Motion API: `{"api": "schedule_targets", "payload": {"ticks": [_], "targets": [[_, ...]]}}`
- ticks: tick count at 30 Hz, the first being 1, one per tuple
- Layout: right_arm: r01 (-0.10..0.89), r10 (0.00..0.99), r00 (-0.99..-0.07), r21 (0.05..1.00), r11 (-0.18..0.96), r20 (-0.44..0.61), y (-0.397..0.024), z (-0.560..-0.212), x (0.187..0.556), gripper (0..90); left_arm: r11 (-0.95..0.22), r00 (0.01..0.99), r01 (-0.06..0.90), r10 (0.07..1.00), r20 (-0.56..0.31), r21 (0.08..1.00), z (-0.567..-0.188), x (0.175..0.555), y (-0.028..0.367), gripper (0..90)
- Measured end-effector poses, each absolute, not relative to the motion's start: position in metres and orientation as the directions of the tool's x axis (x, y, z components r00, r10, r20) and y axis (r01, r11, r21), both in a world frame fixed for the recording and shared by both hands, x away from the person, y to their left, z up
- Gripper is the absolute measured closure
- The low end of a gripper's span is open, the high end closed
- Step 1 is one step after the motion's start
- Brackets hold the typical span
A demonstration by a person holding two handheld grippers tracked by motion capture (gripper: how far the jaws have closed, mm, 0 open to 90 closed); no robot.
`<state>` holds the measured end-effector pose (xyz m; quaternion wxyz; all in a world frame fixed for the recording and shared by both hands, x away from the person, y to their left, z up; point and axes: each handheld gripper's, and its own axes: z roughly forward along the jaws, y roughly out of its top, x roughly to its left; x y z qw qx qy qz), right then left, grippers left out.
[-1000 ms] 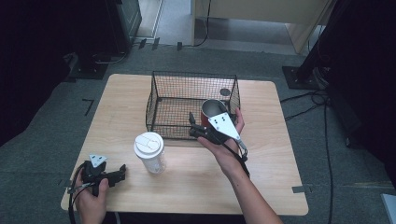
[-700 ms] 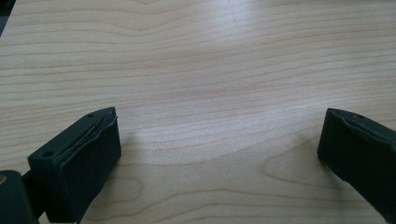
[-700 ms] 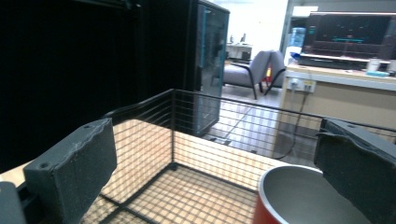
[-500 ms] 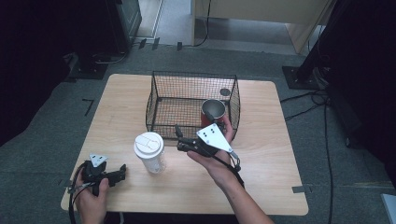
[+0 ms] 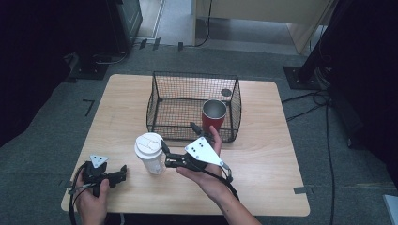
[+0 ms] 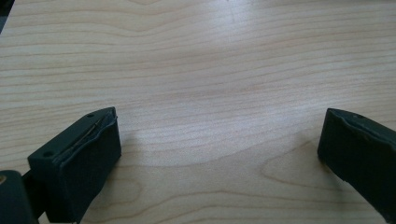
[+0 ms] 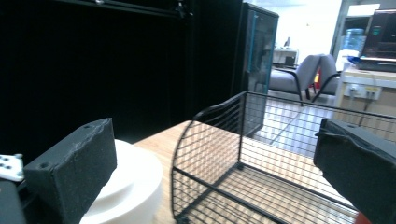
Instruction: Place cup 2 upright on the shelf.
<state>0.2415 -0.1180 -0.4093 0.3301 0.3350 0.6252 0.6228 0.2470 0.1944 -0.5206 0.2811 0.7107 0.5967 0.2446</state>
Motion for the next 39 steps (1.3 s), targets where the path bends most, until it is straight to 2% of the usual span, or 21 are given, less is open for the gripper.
{"api": "schedule_targets", "payload": {"ticks": [15, 30, 39], "targets": [[0.022, 0.771, -0.636, 1.000, -0.001, 0.015, -0.089, -0.416, 0.231, 0.0, -0.130, 0.169, 0.711, 0.986, 0.012, 0.692, -0.521, 0.247, 0.194, 0.0], [0.045, 0.749, -0.663, 0.998, 0.039, 0.000, -0.071, -0.433, 0.233, 0.0, -0.128, 0.167, 0.710, 0.986, 0.011, 0.692, -0.521, 0.247, 0.194, 0.0], [0.076, 0.740, -0.671, 0.997, 0.010, 0.044, -0.068, -0.436, 0.236, 0.0, -0.128, 0.167, 0.711, 0.986, 0.011, 0.692, -0.521, 0.247, 0.194, 0.0]]}}
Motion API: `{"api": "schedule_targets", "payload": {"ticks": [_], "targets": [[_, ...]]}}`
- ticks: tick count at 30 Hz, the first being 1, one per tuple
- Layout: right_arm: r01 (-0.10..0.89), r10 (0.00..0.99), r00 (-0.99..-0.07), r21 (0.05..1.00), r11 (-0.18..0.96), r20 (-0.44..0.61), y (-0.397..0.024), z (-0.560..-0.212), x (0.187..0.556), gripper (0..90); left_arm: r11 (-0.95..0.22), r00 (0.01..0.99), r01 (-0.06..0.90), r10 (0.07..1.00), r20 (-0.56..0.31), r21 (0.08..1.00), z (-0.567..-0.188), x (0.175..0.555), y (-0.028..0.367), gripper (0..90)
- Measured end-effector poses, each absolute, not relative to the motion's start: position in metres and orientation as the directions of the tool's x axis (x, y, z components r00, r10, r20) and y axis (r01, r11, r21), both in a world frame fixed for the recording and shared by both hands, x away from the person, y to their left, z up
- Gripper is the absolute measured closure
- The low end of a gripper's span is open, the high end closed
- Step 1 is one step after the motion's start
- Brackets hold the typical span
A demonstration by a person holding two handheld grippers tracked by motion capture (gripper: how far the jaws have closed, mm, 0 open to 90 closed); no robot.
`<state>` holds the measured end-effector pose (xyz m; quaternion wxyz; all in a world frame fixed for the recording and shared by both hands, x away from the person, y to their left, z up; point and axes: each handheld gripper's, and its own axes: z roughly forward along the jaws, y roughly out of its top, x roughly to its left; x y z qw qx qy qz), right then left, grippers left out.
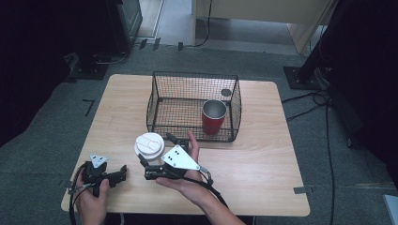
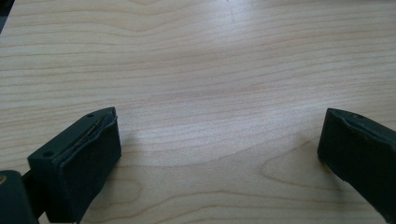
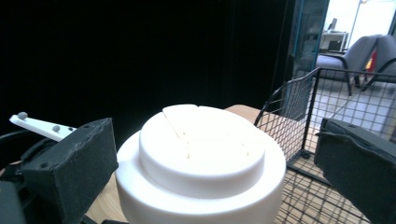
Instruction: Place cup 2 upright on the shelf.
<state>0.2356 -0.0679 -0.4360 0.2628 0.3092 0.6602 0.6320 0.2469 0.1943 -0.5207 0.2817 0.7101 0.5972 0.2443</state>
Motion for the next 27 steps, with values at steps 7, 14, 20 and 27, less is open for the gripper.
{"api": "schedule_targets", "payload": {"ticks": [7, 14, 20, 27], "targets": [[0.100, 0.737, -0.674, 0.994, 0.032, 0.045, -0.063, -0.443, 0.238, 0.0, -0.128, 0.167, 0.711, 0.986, 0.011, 0.692, -0.521, 0.247, 0.194, 0.0], [0.116, 0.728, -0.685, 0.991, 0.059, 0.037, -0.058, -0.452, 0.241, 0.0, -0.128, 0.167, 0.711, 0.986, 0.010, 0.692, -0.521, 0.247, 0.194, 0.0], [0.132, 0.729, -0.683, 0.989, 0.072, 0.038, -0.053, -0.457, 0.243, 0.0, -0.128, 0.167, 0.711, 0.986, 0.011, 0.692, -0.521, 0.247, 0.194, 0.0], [0.169, 0.738, -0.674, 0.981, 0.100, 0.041, -0.050, -0.464, 0.249, 0.0, -0.128, 0.167, 0.710, 0.986, 0.011, 0.692, -0.521, 0.247, 0.194, 0.0]]}}
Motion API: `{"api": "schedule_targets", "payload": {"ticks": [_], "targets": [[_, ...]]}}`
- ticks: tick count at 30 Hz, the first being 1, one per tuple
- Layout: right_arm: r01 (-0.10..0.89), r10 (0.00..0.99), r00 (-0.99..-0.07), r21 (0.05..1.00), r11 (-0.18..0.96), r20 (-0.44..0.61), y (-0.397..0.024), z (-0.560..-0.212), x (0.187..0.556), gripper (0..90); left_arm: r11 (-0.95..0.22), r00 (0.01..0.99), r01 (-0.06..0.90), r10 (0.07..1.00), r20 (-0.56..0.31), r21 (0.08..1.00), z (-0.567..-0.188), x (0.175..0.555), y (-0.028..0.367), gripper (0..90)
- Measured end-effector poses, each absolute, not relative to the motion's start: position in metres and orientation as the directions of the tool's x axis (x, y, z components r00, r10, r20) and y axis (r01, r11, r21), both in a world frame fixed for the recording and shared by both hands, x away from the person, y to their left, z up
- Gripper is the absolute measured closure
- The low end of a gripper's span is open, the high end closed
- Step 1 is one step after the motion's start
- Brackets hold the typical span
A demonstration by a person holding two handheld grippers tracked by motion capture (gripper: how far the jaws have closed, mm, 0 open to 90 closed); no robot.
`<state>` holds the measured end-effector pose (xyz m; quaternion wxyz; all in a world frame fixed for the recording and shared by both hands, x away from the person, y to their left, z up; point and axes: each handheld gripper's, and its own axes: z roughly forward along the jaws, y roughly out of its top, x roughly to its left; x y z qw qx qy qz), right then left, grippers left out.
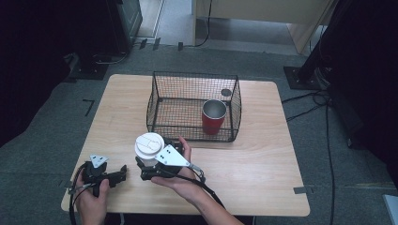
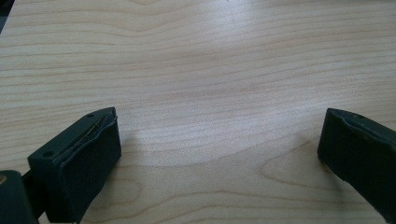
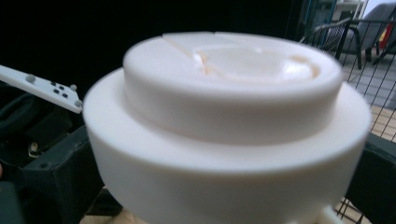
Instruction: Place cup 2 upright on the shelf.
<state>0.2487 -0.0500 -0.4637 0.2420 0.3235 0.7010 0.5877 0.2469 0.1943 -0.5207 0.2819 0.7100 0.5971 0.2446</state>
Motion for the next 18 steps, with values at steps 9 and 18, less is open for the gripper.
{"api": "schedule_targets", "payload": {"ticks": [9, 18], "targets": [[0.180, 0.730, -0.682, 0.978, 0.109, 0.044, -0.0509, -0.4675, 0.2503, 16.1, -0.128, 0.167, 0.710, 0.986, 0.011, 0.692, -0.5207, 0.2469, 0.1943, 0.0], [0.145, 0.749, -0.660, 0.989, 0.040, 0.067, -0.0585, -0.4611, 0.2498, 16.2, -0.128, 0.167, 0.710, 0.986, 0.010, 0.692, -0.5207, 0.2470, 0.1942, 0.0]]}}
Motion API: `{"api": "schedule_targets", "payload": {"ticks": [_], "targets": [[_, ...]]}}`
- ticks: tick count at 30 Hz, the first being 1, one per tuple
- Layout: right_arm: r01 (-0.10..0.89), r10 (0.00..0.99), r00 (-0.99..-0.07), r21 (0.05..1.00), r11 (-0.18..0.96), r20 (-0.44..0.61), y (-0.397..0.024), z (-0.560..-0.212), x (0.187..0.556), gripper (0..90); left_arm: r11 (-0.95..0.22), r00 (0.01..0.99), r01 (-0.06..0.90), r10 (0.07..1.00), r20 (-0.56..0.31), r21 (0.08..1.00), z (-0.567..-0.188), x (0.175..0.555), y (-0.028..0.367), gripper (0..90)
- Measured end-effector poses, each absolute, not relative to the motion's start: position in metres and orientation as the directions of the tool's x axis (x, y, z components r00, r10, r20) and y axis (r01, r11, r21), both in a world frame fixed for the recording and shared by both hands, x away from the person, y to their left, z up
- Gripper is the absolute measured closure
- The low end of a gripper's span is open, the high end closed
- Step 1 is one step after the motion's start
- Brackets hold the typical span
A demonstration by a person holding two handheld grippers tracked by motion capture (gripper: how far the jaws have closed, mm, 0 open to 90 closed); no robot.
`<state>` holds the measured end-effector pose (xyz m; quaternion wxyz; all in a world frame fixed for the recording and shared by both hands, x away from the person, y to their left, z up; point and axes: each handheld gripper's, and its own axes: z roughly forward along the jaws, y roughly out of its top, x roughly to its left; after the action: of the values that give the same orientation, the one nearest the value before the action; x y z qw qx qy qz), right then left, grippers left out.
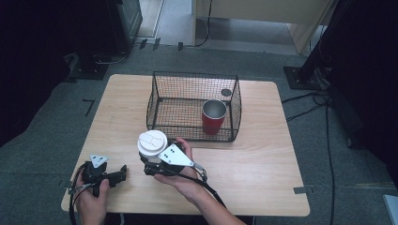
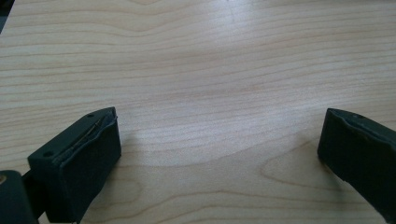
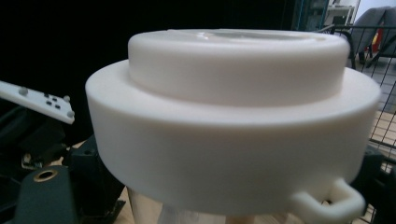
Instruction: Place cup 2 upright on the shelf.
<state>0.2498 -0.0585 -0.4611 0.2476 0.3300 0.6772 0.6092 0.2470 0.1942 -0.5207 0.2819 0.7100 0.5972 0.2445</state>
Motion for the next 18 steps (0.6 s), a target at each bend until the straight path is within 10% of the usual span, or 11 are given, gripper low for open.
{"api": "schedule_targets", "payload": {"ticks": [18], "targets": [[-0.025, 0.772, -0.636, 0.999, -0.028, 0.006, -0.067, -0.427, 0.246, 16.0, -0.128, 0.167, 0.711, 0.986, 0.011, 0.692, -0.521, 0.247, 0.194, 0.0]]}}
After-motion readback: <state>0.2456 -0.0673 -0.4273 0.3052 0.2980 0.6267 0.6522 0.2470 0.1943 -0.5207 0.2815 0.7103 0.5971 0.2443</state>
